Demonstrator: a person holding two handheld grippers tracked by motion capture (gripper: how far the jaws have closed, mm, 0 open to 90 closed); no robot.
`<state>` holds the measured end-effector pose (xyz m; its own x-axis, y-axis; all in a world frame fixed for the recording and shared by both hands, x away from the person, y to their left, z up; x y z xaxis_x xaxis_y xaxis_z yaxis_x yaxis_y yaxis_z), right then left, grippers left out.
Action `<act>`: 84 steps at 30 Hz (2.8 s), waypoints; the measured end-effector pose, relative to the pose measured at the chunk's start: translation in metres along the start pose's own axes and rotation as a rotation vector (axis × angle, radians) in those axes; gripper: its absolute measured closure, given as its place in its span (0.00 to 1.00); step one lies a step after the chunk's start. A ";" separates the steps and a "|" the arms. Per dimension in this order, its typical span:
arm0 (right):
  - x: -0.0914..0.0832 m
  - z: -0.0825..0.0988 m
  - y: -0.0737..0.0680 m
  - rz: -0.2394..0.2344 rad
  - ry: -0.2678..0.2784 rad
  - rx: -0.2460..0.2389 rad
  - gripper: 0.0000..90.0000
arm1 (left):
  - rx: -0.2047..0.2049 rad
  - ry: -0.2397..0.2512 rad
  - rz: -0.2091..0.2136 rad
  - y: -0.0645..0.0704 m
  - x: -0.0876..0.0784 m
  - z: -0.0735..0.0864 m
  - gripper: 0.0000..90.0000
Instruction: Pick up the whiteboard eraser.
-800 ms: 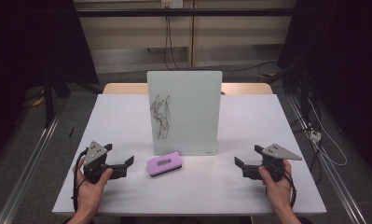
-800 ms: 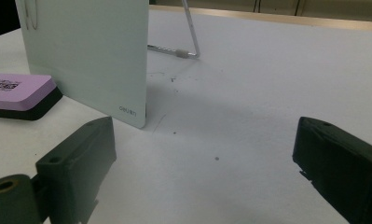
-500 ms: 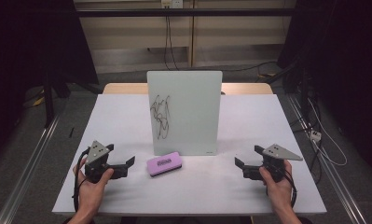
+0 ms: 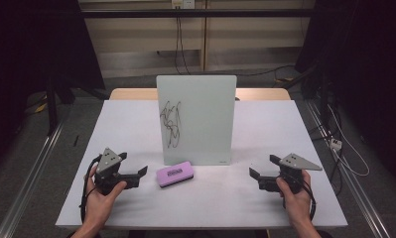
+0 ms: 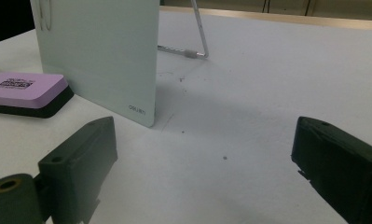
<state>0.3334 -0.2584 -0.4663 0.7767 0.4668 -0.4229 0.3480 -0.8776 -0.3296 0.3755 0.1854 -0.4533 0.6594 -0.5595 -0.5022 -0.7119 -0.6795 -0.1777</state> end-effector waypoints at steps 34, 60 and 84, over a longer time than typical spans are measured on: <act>0.004 0.001 -0.004 -0.005 -0.013 -0.012 0.08 | 0.171 -0.090 0.332 0.032 0.021 -0.044 0.08; 0.003 0.002 -0.005 -0.013 -0.019 -0.021 0.08 | 0.332 -0.257 0.443 0.058 0.063 -0.052 0.22; 0.004 0.002 -0.006 -0.019 -0.023 -0.031 0.08 | 0.405 -0.379 0.503 0.067 0.084 -0.044 0.43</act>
<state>0.3333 -0.2512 -0.4676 0.7579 0.4851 -0.4362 0.3786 -0.8716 -0.3115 0.3938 0.0727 -0.4703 0.1549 -0.5050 -0.8491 -0.9870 -0.1161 -0.1111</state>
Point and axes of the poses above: each handheld gripper's, and its own axes: x roughly forward along the jaws, z roughly out of its underside, y roughly to its right, the point moved 5 cm from there along x, roughly forward along the jaws, and after that the axes turned 13 degrees about x, right-handed, at the moved point
